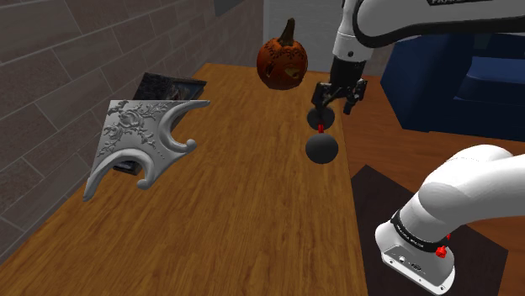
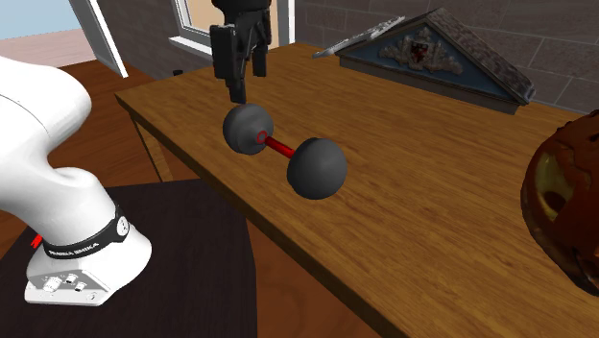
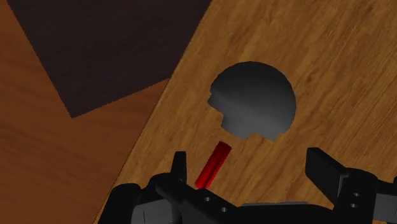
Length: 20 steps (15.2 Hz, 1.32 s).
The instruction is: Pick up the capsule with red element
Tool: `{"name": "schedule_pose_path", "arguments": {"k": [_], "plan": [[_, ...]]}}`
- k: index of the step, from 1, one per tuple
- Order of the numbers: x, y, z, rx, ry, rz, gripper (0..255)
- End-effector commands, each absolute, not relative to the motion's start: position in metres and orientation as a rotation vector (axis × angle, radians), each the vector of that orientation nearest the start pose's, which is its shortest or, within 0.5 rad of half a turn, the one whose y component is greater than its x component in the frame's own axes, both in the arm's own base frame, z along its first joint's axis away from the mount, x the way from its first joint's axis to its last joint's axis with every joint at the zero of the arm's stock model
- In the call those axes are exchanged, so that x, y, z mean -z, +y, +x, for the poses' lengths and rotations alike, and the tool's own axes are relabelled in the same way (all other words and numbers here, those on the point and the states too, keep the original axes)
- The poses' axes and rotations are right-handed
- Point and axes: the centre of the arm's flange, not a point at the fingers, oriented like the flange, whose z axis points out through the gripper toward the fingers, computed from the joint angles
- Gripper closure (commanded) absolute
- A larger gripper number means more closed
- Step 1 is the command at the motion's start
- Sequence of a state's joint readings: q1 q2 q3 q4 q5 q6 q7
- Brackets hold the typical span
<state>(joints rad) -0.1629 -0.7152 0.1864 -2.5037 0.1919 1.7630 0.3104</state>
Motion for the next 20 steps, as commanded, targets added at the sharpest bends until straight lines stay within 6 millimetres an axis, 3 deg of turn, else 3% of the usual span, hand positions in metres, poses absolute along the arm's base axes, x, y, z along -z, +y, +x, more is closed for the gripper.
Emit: {"name": "schedule_pose_path", "arguments": {"k": [1, 5, 13, 15, 16, 20], "plan": [[-0.488, 0.028, 0.347, -0.03, 0.843, -2.972, 0], [-0.445, 0.012, 0.364, 0.026, 1.334, -2.808, 0], [-0.402, 0.011, 0.365, 0.03, 1.366, -2.794, 0], [-0.402, 0.011, 0.365, 0.03, 1.366, -2.794, 0], [-0.403, 0.011, 0.365, 0.029, 1.366, -2.794, 255], [-0.403, 0.01, 0.365, 0.03, 1.366, -2.794, 255]]}}
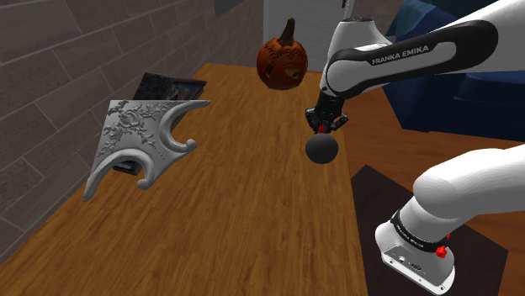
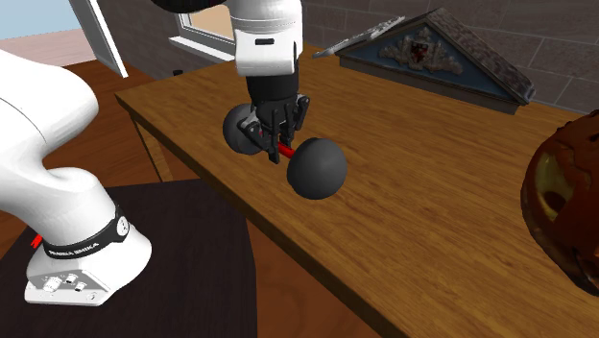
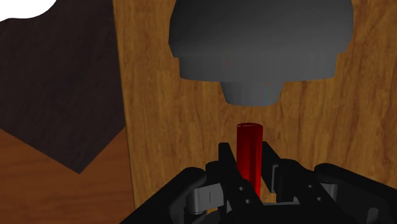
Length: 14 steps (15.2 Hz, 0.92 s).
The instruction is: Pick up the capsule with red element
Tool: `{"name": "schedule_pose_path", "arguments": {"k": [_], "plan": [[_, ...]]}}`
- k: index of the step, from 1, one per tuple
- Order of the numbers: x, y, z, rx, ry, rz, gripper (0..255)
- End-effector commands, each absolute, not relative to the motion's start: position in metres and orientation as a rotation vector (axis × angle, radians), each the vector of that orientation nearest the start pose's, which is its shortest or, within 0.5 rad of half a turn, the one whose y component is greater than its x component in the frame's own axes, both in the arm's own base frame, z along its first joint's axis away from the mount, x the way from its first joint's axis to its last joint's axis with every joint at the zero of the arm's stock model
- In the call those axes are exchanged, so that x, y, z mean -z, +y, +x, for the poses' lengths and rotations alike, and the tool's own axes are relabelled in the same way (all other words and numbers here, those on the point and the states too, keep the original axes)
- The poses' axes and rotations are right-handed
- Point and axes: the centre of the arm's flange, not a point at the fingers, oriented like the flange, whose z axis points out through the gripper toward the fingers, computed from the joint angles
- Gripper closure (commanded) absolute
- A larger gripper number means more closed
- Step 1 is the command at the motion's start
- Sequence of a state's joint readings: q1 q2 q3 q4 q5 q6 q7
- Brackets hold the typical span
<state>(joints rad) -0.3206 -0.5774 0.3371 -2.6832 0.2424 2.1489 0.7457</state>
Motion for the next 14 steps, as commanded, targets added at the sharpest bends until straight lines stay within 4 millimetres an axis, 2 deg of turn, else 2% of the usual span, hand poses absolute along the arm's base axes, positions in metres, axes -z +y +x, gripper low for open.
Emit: {"name": "schedule_pose_path", "arguments": {"k": [1, 5, 14], "plan": [[-0.403, 0.01, 0.365, 0.03, 1.366, -2.794, 255], [-0.402, 0.011, 0.365, 0.03, 1.366, -2.794, 255], [-0.45, 0.011, 0.365, 0.03, 1.366, -2.794, 255]]}}
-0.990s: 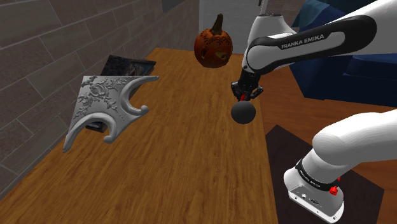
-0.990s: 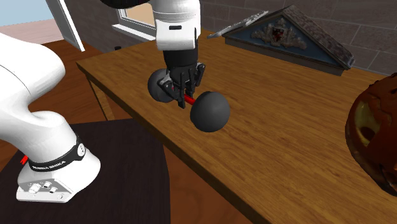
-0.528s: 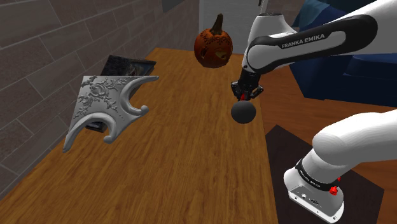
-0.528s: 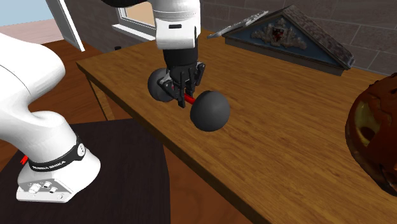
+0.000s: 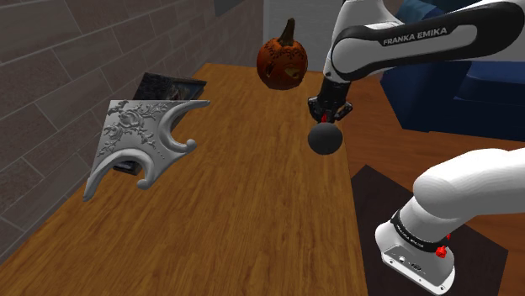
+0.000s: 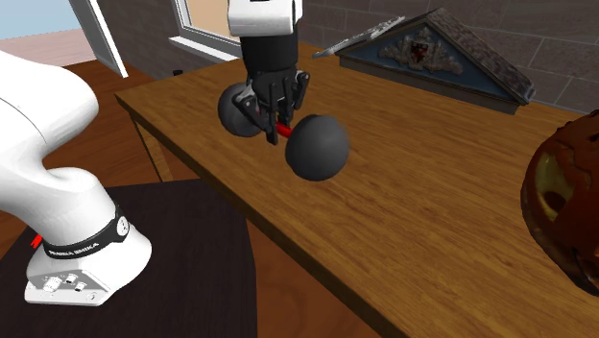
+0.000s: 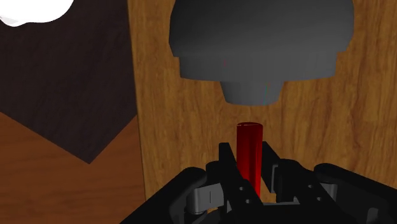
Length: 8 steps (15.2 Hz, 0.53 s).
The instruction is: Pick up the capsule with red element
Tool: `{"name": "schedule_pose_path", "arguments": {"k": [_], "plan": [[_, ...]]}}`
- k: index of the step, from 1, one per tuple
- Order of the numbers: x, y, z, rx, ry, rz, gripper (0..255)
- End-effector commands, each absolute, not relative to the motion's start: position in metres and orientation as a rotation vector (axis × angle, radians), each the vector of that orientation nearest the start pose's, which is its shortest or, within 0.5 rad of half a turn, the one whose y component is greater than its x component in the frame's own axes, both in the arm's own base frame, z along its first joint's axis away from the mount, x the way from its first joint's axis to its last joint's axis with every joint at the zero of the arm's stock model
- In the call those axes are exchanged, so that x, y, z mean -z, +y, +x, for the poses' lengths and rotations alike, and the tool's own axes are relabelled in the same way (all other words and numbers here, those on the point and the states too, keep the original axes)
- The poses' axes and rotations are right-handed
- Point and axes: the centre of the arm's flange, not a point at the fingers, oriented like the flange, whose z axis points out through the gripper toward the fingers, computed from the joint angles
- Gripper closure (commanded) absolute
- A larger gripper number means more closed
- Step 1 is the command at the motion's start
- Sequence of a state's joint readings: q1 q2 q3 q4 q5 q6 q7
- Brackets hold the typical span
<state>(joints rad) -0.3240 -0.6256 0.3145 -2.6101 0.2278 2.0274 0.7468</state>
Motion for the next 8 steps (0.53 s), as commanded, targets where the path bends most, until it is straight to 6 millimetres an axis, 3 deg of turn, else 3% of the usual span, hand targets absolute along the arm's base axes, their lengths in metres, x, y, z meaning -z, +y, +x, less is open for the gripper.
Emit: {"name": "schedule_pose_path", "arguments": {"k": [1, 6, 8], "plan": [[-0.455, 0.011, 0.365, 0.03, 1.366, -2.794, 255], [-0.482, 0.011, 0.365, 0.03, 1.366, -2.794, 255], [-0.482, 0.011, 0.365, 0.03, 1.366, -2.794, 255]]}}
